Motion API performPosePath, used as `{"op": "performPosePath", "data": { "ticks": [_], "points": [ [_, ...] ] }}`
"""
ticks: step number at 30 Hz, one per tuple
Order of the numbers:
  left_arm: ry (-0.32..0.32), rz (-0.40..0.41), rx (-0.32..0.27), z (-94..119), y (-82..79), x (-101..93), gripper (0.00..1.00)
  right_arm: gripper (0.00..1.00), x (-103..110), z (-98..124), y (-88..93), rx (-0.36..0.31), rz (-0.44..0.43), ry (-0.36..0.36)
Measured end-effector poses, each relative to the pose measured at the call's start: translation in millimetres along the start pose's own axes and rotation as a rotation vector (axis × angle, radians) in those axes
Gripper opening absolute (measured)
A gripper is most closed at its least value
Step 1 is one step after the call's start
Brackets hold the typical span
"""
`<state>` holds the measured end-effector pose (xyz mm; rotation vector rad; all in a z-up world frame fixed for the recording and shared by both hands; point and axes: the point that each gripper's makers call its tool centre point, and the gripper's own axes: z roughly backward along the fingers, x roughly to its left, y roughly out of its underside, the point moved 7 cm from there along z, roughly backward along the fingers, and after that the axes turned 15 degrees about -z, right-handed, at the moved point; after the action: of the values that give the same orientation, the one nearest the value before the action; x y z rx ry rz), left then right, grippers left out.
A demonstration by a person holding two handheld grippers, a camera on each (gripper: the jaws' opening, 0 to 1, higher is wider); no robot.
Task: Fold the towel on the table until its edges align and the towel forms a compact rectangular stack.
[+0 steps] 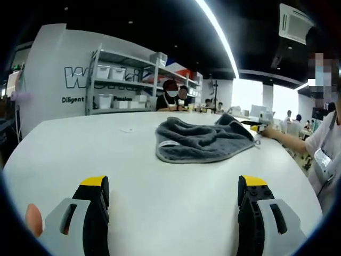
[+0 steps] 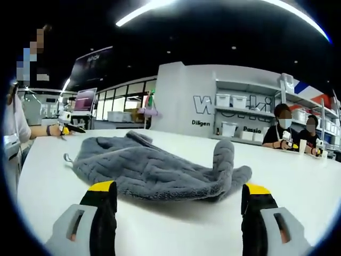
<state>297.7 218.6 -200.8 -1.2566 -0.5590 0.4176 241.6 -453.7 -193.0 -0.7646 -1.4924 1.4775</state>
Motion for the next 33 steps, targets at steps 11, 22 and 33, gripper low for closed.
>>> {"op": "performPosePath", "data": {
  "ticks": [11, 22, 33],
  "points": [
    [-0.047, 0.039, -0.021, -4, -0.3, 6.9, 0.99, 0.99, 3, -3, -1.0, 0.000, 0.007, -0.023],
    [-0.075, 0.102, -0.100, -20, -5.9, 27.2, 0.96, 0.99, 8, -2, -1.0, -0.010, 0.001, -0.040],
    [-0.039, 0.093, -0.065, -89, -10.1, 58.8, 0.89, 0.99, 10, -1, -1.0, -0.014, -0.001, -0.043]
  ]
}}
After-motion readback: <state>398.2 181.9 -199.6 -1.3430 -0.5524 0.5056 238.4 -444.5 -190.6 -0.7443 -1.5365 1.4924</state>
